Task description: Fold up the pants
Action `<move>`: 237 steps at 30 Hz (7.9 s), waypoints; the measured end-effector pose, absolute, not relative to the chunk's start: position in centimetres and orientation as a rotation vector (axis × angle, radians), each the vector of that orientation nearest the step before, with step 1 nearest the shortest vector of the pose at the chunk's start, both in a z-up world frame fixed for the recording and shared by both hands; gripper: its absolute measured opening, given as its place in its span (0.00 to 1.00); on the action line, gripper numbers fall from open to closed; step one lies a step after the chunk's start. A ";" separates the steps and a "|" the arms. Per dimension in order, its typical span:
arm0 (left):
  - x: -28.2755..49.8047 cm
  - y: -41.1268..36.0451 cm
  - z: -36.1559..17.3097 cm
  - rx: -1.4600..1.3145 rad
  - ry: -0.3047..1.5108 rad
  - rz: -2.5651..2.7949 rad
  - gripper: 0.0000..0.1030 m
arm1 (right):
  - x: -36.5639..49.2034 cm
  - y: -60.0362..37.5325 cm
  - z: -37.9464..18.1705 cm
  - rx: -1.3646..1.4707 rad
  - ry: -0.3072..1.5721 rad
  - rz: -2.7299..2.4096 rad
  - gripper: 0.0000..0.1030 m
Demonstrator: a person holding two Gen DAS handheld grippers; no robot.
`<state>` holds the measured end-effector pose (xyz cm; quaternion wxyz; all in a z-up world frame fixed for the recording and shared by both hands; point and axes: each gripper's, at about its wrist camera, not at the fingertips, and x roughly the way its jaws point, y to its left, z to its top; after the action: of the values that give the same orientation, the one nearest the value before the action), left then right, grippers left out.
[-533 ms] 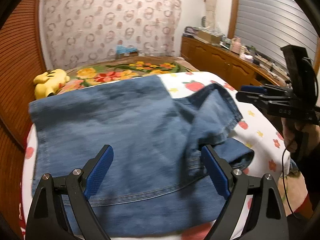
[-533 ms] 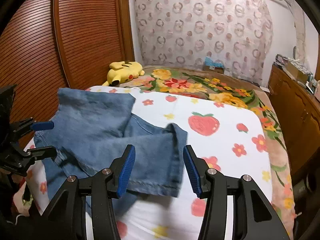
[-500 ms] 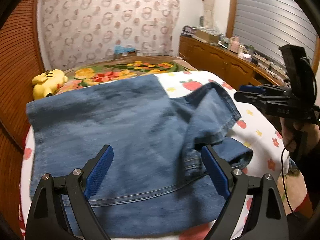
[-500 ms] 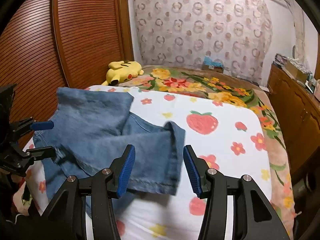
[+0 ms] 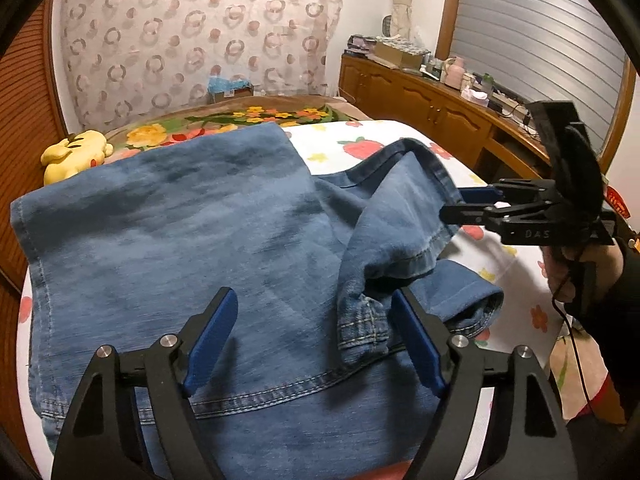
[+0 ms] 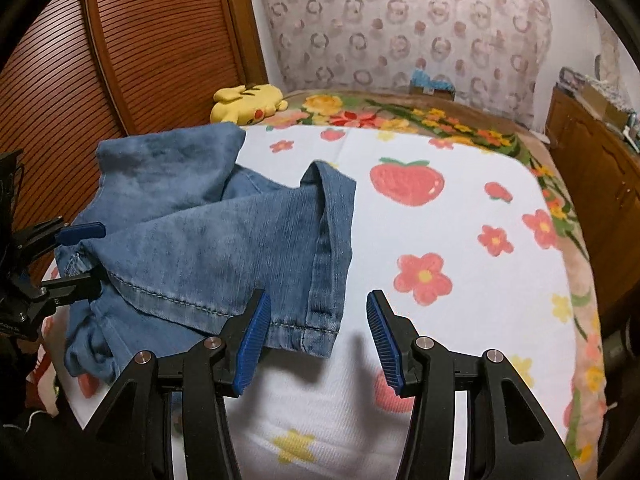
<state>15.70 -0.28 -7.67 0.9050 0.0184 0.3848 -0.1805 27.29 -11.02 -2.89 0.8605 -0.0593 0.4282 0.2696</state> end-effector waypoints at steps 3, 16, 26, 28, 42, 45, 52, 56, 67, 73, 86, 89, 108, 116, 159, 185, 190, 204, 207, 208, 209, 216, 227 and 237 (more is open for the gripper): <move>15.8 -0.4 -7.7 0.033 0.797 -0.390 0.64 | 27.7 -10.7 -3.0 -0.108 0.918 0.580 0.39; 14.9 -1.3 -7.1 0.036 0.781 -0.442 0.20 | 26.7 -13.6 -1.7 -0.089 0.837 0.612 0.06; 12.7 -0.8 -4.3 0.026 0.693 -0.452 0.13 | 25.6 -12.8 3.0 -0.097 0.688 0.643 0.06; 12.0 -0.2 -3.5 0.015 0.667 -0.454 0.13 | 25.1 -12.2 4.2 -0.110 0.658 0.654 0.06; 6.9 4.8 -0.1 -0.028 0.543 -0.352 0.13 | 23.2 -7.7 8.8 -0.157 0.504 0.761 0.05; 6.4 6.1 -0.4 -0.038 0.548 -0.323 0.13 | 23.0 -6.6 8.7 -0.182 0.489 0.794 0.05; 5.5 8.2 -1.7 -0.067 0.567 -0.277 0.13 | 23.2 -3.7 7.9 -0.242 0.478 0.867 0.05; 4.8 9.3 -2.8 -0.093 0.581 -0.256 0.13 | 24.3 -2.5 7.3 -0.266 0.494 0.903 0.05; 4.7 11.4 -6.5 -0.155 0.655 -0.225 0.13 | 27.2 1.8 5.7 -0.362 0.562 0.970 0.06; 5.0 11.6 -7.6 -0.160 0.694 -0.220 0.19 | 28.2 0.8 5.9 -0.323 0.612 0.955 0.20; 6.4 11.3 -6.1 -0.110 0.665 -0.185 0.62 | 23.8 -6.3 5.5 -0.307 0.632 0.867 0.43; 7.6 10.8 -5.8 -0.098 0.668 -0.218 0.71 | 22.9 -7.7 4.7 -0.304 0.657 0.834 0.48; 16.4 8.8 -5.8 -0.058 0.740 -0.233 0.79 | 22.2 -10.4 0.3 -0.213 0.813 0.691 0.51; 20.5 8.8 -6.1 -0.052 0.787 -0.206 0.63 | 22.4 -10.0 0.1 -0.184 0.808 0.672 0.51; 19.8 16.1 -5.5 -0.060 0.728 -0.030 0.09 | 16.9 -12.6 -0.9 -0.235 0.805 0.792 0.03; 14.1 12.9 -4.5 0.010 0.664 -0.054 0.68 | 15.4 -16.1 0.2 -0.121 0.779 0.689 0.40; 11.9 11.5 -4.2 0.015 0.645 -0.093 0.70 | 16.3 -14.9 -0.8 -0.109 0.803 0.686 0.40; 10.0 9.8 -6.6 -0.018 0.699 -0.143 0.71 | 19.1 -12.9 -3.0 -0.049 0.898 0.652 0.46; 9.5 8.9 -8.5 -0.027 0.740 -0.171 0.71 | 19.6 -12.6 -3.4 -0.026 0.918 0.651 0.46; 9.4 8.7 -9.0 -0.023 0.753 -0.174 0.71 | 19.7 -12.5 -3.4 -0.020 0.919 0.651 0.46; 9.3 8.5 -9.5 -0.020 0.761 -0.175 0.71 | 19.8 -12.5 -3.5 -0.009 0.924 0.651 0.46; 9.2 9.3 -11.4 -0.024 0.794 -0.153 0.71 | 20.4 -12.5 -3.9 0.085 0.971 0.730 0.15; 7.7 12.7 -10.5 -0.136 0.757 -0.148 0.71 | 22.6 -8.5 3.3 0.056 0.780 0.833 0.05; 4.4 19.2 -6.4 -0.170 0.652 -0.004 0.71 | 22.0 2.9 5.5 -0.024 0.682 1.052 0.04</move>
<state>4.42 19.23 -6.40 0.9438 -0.0832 0.3199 -0.0021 22.01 2.92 5.46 0.8100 -0.0110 0.3189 0.4921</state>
